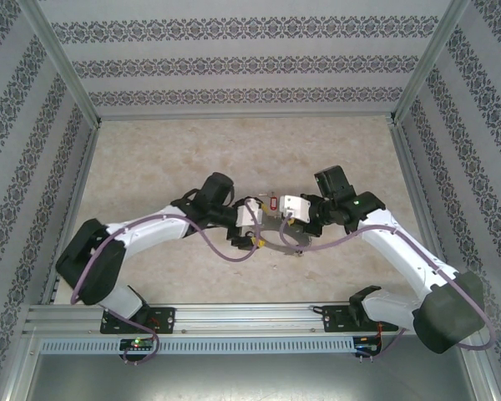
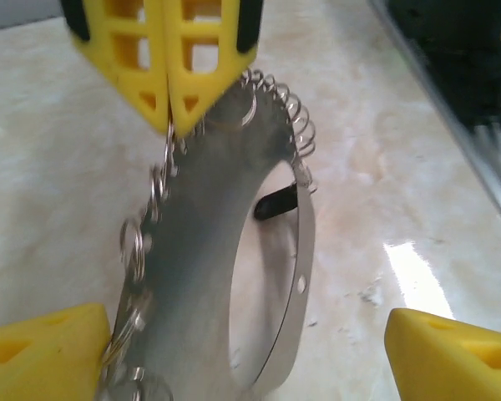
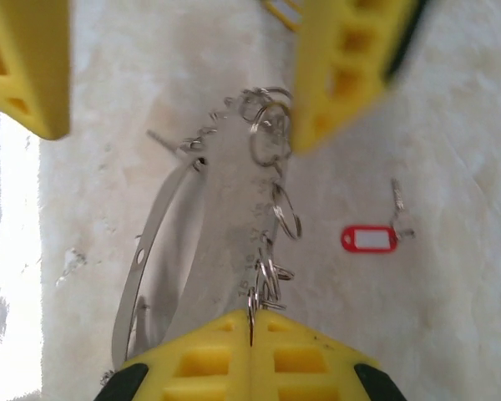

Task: Put the keys on the keyring

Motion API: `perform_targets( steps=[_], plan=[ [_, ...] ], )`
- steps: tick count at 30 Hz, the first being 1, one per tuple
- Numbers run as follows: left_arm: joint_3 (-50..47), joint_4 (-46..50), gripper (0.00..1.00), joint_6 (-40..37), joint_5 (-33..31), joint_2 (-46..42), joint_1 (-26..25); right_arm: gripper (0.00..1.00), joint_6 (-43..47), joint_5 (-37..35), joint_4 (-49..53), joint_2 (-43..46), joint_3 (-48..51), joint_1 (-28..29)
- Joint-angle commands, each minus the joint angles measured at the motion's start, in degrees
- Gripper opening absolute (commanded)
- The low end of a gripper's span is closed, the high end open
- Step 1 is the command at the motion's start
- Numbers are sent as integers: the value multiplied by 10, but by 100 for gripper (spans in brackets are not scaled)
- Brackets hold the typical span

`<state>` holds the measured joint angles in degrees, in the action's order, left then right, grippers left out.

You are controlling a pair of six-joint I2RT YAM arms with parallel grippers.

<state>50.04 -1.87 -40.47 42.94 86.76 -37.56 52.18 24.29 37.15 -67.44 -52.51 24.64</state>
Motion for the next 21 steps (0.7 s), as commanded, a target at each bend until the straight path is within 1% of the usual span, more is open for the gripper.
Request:
perform_targets(
  steps=[1,2,3,7,9,11,13,16,18,21],
  plan=[
    [-39,-152,86,62,-80,-57,20,0,-171,-48,8,-7,-40,1],
    [-47,-161,86,67,-100,-68,20,0,-207,-46,12,-10,-47,-4],
    [-53,-165,86,72,-107,-74,21,0,-238,-48,13,-10,-52,-7],
    [-72,-200,84,126,-125,-74,21,0,-373,-61,19,-19,-77,-19],
    [-81,-222,83,153,-131,-67,20,0,-445,-84,16,-26,-86,-19],
    [-91,-263,82,190,-128,-58,20,0,-492,-60,16,-36,-94,-20],
    [-89,-282,80,212,-118,-43,16,0,-505,-33,4,-36,-90,-15],
    [-82,-304,79,235,-96,-11,1,0,-507,-32,-15,-34,-75,-14],
    [-85,-327,79,247,-88,12,-14,0,-503,-29,-11,-44,-72,-16],
    [-85,-329,80,250,-73,39,-40,0,-495,-18,-6,-57,-64,-16]
  ],
)
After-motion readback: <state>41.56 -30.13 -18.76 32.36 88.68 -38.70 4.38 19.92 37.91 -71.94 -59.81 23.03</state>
